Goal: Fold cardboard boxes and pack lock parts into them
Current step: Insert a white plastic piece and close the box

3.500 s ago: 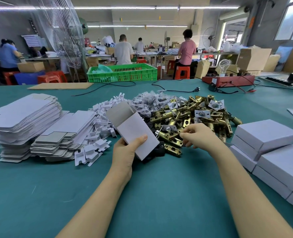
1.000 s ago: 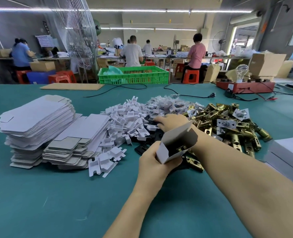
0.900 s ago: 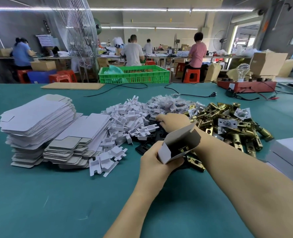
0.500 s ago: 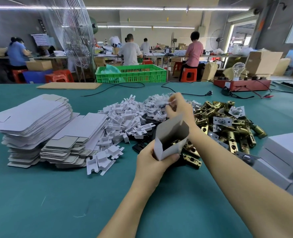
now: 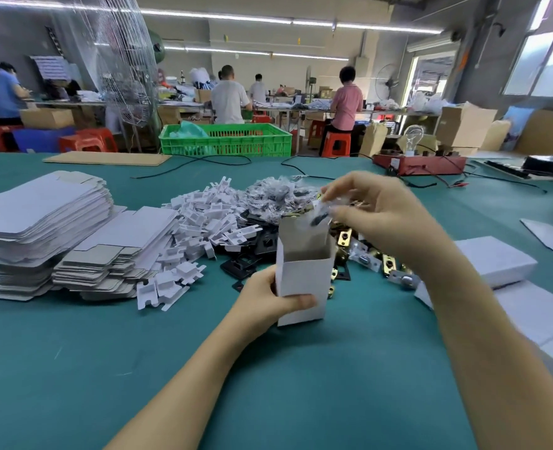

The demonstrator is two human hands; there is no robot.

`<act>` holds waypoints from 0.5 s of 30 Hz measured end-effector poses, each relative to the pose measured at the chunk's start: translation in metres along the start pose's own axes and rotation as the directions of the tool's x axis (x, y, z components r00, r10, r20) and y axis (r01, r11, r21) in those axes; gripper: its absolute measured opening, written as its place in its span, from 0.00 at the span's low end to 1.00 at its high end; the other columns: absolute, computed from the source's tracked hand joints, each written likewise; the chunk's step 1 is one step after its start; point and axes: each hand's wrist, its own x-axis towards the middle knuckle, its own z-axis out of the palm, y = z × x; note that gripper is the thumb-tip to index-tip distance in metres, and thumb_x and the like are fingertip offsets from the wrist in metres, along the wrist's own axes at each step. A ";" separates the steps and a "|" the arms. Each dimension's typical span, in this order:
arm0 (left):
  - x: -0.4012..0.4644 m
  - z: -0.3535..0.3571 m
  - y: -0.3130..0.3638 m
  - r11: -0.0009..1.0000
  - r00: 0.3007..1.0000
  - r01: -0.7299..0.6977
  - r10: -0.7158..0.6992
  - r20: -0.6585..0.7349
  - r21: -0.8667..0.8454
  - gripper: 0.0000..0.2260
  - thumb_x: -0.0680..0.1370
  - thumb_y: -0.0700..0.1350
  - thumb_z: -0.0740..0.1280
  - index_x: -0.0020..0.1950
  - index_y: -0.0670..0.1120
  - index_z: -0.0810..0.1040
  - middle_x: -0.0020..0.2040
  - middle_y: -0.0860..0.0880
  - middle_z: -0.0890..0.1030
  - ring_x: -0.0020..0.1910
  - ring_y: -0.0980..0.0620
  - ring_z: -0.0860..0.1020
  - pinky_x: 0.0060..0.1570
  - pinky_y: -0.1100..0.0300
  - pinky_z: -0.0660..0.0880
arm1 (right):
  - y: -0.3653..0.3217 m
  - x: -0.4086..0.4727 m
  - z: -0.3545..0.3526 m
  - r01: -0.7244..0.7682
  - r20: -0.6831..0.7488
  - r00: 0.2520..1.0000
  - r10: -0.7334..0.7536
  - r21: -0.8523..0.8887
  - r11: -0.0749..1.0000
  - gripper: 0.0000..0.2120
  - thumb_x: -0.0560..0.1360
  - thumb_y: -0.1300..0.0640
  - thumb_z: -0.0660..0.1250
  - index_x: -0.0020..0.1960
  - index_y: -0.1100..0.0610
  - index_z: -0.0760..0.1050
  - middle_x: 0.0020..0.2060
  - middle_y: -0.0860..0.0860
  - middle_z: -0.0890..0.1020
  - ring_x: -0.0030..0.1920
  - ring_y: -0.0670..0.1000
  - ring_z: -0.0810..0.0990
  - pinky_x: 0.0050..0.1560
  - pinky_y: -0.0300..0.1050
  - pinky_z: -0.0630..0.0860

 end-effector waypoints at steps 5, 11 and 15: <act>0.000 0.002 0.002 1.000 1.000 -0.019 0.019 0.004 0.013 0.16 0.65 0.43 0.78 0.50 0.56 0.83 0.48 0.55 0.86 0.47 0.58 0.83 0.40 0.70 0.75 | 0.007 -0.001 0.027 0.014 -0.063 0.998 -0.021 -0.122 0.992 0.04 0.76 0.63 0.65 0.49 0.58 0.77 0.56 0.52 0.77 0.60 0.49 0.74 0.62 0.53 0.71; 0.001 0.000 -0.001 0.998 0.998 -0.046 0.047 0.030 -0.034 0.16 0.67 0.39 0.77 0.50 0.57 0.84 0.49 0.54 0.86 0.47 0.58 0.83 0.41 0.70 0.76 | 0.013 0.005 0.034 -0.018 0.030 0.999 0.023 -0.168 0.986 0.03 0.75 0.63 0.66 0.46 0.60 0.79 0.56 0.50 0.77 0.58 0.47 0.74 0.61 0.47 0.71; 0.002 -0.001 -0.003 0.998 0.998 -0.047 0.048 0.043 -0.032 0.16 0.68 0.38 0.77 0.51 0.55 0.83 0.48 0.55 0.86 0.47 0.59 0.83 0.41 0.70 0.76 | 0.018 0.005 0.028 0.003 0.028 1.000 0.005 -0.271 0.963 0.04 0.75 0.64 0.65 0.44 0.60 0.79 0.54 0.53 0.79 0.57 0.49 0.74 0.53 0.35 0.69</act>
